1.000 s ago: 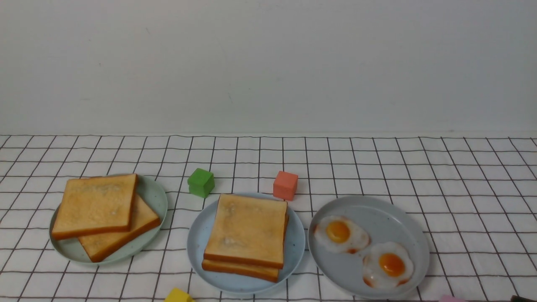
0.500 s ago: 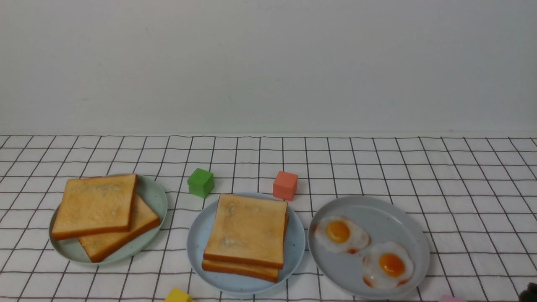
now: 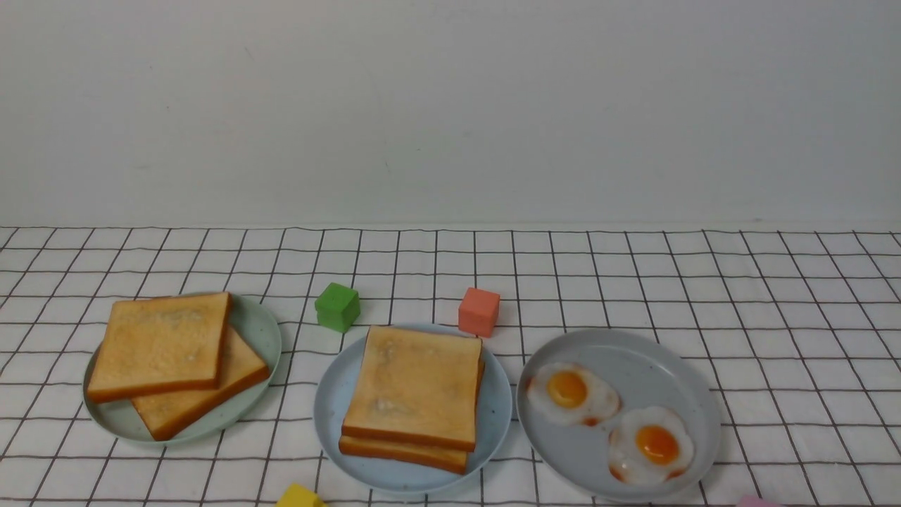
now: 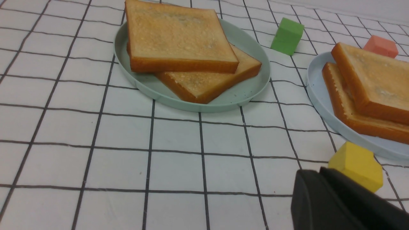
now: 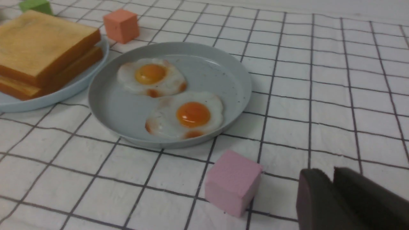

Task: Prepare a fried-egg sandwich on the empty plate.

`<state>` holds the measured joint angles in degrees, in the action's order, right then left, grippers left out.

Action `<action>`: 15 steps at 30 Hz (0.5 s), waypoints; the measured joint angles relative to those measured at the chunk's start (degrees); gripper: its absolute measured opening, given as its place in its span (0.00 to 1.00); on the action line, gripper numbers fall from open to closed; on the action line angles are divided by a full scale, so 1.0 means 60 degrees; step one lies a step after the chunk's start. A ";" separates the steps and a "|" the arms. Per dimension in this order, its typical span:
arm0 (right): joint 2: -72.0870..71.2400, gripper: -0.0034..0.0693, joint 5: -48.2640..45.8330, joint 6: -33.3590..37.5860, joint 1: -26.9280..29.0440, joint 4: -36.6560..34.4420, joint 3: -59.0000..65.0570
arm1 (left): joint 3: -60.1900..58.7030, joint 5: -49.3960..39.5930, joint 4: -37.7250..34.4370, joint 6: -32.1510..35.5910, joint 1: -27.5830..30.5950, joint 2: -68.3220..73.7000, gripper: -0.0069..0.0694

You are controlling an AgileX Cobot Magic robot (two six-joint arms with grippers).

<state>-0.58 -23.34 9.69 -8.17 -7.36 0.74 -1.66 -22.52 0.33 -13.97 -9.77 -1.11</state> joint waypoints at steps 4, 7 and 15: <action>0.0000 0.20 0.0000 -0.0175 0.0175 0.0146 0.0000 | 0.0000 0.0000 0.0000 0.0000 0.0000 0.0000 0.14; 0.0000 0.20 0.0030 -0.0544 0.0208 0.0261 0.0000 | 0.0000 0.0000 0.0000 0.0000 0.0000 0.0000 0.14; 0.0000 0.22 0.0140 -0.1848 0.0539 0.1149 0.0025 | 0.0000 0.0000 0.0000 -0.0019 0.0000 0.0000 0.16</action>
<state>-0.58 -22.50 -1.39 -4.93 -0.47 0.89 -1.66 -22.52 0.33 -14.09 -9.77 -1.11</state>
